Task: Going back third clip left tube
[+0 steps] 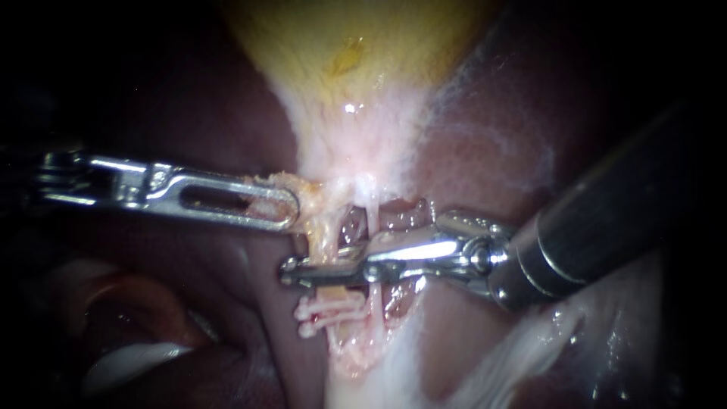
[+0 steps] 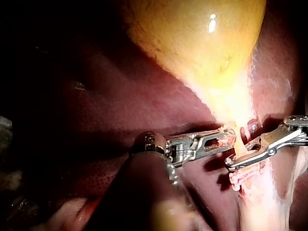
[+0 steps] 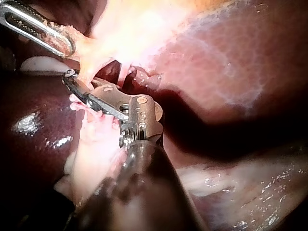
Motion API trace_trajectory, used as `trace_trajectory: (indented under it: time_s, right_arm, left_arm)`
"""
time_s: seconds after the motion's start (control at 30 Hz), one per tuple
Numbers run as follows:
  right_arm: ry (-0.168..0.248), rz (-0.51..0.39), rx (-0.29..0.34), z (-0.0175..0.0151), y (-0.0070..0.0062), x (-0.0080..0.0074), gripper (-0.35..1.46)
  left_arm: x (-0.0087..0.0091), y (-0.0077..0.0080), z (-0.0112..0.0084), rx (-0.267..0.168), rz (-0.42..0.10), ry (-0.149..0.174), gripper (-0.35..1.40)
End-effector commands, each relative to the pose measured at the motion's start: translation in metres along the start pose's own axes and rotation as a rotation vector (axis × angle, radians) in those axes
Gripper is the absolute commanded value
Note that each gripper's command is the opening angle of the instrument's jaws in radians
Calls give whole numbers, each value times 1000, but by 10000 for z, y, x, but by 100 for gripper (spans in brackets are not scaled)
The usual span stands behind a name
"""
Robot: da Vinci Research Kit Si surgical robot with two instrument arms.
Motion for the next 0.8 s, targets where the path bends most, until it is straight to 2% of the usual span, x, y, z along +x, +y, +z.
trace_trajectory:
  time_s: [0.03,0.17,0.23,0.3,0.37,0.57,0.8]
  right_arm:
    - [0,-1,1,0,0,0,-35]
    - [-1,-18,1,0,-1,0,-35]
    - [-15,-83,12,1,0,0,-8]
    - [-23,-244,13,5,1,-1,26]
    - [-21,-251,9,9,2,-1,41]
    - [-2,-270,-31,12,4,-1,49]
    - [-4,-323,-34,9,3,-1,49]
  left_arm:
    - [0,0,0,-1,0,-1,-35]
    - [0,0,0,-1,0,-1,-35]
    - [1,0,0,-1,0,-1,-35]
    - [1,0,0,-2,1,-1,-35]
    - [1,0,0,-1,1,-1,-35]
    - [2,0,-1,-1,1,-1,-35]
    - [2,0,-1,-1,1,-1,-35]
